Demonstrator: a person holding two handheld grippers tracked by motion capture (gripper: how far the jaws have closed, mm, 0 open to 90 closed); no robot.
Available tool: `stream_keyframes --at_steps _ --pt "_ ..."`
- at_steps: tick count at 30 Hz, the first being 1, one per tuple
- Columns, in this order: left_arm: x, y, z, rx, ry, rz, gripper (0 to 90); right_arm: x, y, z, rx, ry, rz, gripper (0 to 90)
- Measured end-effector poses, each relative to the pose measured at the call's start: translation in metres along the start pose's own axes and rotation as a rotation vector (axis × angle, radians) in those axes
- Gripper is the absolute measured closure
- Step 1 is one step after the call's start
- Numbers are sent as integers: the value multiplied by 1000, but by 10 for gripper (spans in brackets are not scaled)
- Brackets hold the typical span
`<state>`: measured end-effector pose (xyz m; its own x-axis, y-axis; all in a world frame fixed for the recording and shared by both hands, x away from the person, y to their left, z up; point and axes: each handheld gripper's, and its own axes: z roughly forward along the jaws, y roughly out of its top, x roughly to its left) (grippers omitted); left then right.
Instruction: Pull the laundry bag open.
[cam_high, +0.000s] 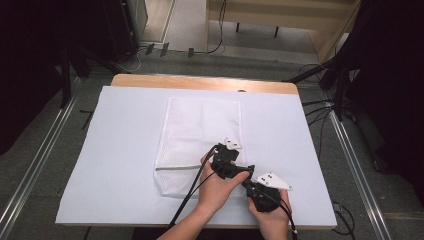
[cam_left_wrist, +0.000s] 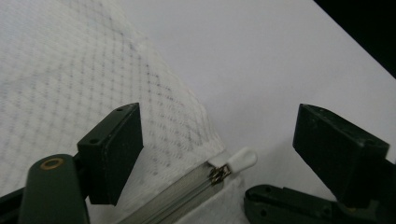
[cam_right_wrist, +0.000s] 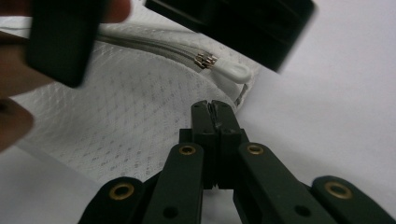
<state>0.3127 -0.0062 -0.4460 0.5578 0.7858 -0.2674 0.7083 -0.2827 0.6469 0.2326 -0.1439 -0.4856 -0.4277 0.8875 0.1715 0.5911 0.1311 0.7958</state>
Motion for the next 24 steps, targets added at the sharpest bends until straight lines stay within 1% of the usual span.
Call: stream_keyframes --at_steps 2,4,5,6,7,8,9,10,11,13,14,15,16,17,19,22,24 --pt "-2 2 3 17 31 -2 138 2 0 0 -7 10 -9 900" --pt "-1 2 5 32 49 -3 143 4 0 -1 -14 12 -12 900" --pt "-1 2 6 40 70 2 154 4 0 -1 -16 11 -21 900" --pt "-1 2 6 40 70 2 172 4 0 -1 -16 11 -21 900" --pt "1 2 6 54 81 13 172 4 1 -2 -21 8 -19 900" --pt "3 1 5 56 80 20 264 2 1 -3 -24 4 -26 900" --pt "9 1 2 50 56 7 273 1 1 -4 -29 0 -28 900" --pt "13 2 -2 45 44 1 291 1 2 -4 -29 -1 -26 900" --pt "14 2 -4 39 39 -1 347 0 2 -4 -30 -3 -28 900" --pt "19 3 -9 29 22 -11 389 -1 2 -4 -32 -4 -25 900" --pt "23 3 -11 31 8 -16 429 -1 2 -4 -33 -8 -26 900" --pt "23 3 -11 31 8 -16 462 -1 2 -4 -33 -8 -26 900" --pt "25 3 -12 31 1 -18 462 -2 3 -4 -35 -10 -29 900" --pt "28 2 -13 28 -5 -37 480 -3 3 -5 -34 -10 -28 900" --pt "32 2 -14 17 -25 -69 480 -3 3 -4 -36 -9 -23 900" --pt "32 3 -15 13 -32 -73 492 -3 3 -4 -36 -11 -23 900" --pt "31 2 -14 18 -44 -71 498 -3 4 -5 -38 -13 -25 900"
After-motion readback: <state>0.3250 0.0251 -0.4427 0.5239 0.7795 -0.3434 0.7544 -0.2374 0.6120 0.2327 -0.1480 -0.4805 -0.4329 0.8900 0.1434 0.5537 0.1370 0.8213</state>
